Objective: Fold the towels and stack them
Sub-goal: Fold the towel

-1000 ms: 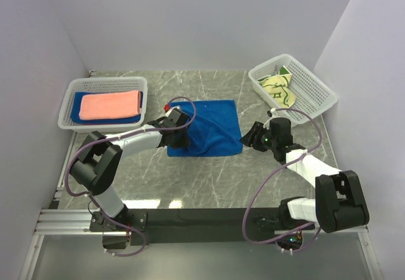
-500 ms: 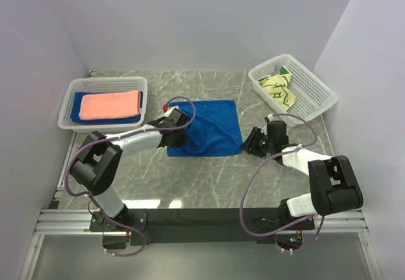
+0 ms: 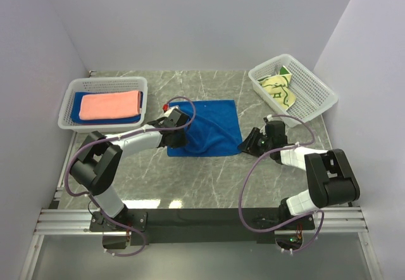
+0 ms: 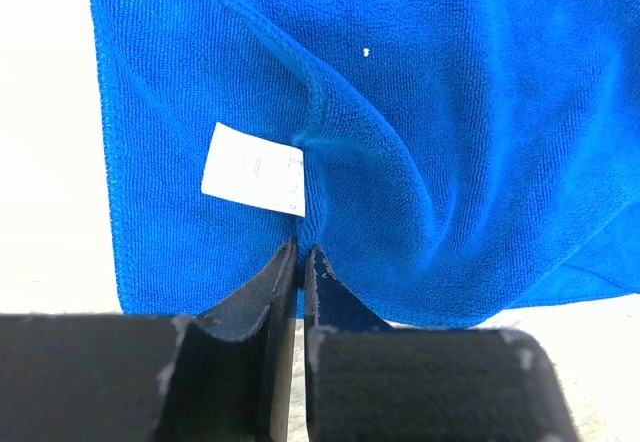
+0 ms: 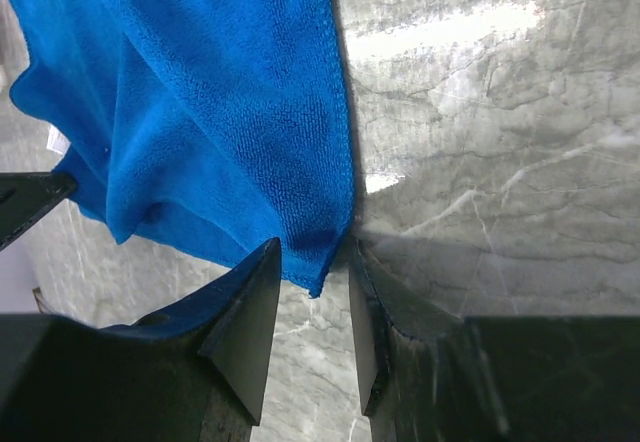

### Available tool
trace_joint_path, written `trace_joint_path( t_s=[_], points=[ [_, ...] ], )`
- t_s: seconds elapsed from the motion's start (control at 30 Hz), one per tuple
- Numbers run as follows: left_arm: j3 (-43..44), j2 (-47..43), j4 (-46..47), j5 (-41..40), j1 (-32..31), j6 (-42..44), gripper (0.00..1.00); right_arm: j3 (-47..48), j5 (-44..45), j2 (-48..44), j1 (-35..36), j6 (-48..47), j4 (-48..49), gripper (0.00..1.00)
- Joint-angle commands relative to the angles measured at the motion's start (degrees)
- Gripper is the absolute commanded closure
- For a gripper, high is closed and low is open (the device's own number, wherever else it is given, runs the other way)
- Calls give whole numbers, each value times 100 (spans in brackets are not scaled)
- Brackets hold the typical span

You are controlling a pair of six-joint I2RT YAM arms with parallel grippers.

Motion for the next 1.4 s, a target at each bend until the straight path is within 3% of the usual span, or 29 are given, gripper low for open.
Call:
trace_joint_path(
  t_s=[0.0, 0.2, 0.3, 0.47, 0.73, 0.97, 1.37],
  points=[
    [-15, -173, 57, -112, -21, -59, 91, -33, 13, 164, -14, 24, -213, 60],
    [-50, -190, 75, -121, -21, -77, 91, -68, -23, 225, -5, 68, -204, 67],
    [-85, -208, 83, -156, -29, -86, 92, -76, -31, 226, -5, 68, -204, 75],
    [-50, -225, 40, -261, -21, -86, 97, -77, -5, 15, -5, 121, -160, 100],
    [301, -409, -224, -490, 128, 63, 99, 687, 136, -504, -14, 51, -765, 100],
    [907, -585, -303, -315, 874, 450, 99, 1864, 136, -346, -14, 25, -1030, 100],
    [3313, 178, 39, 370, 1956, 1101, 99, 5186, -84, 1471, -22, -212, -1408, 100]
  ],
)
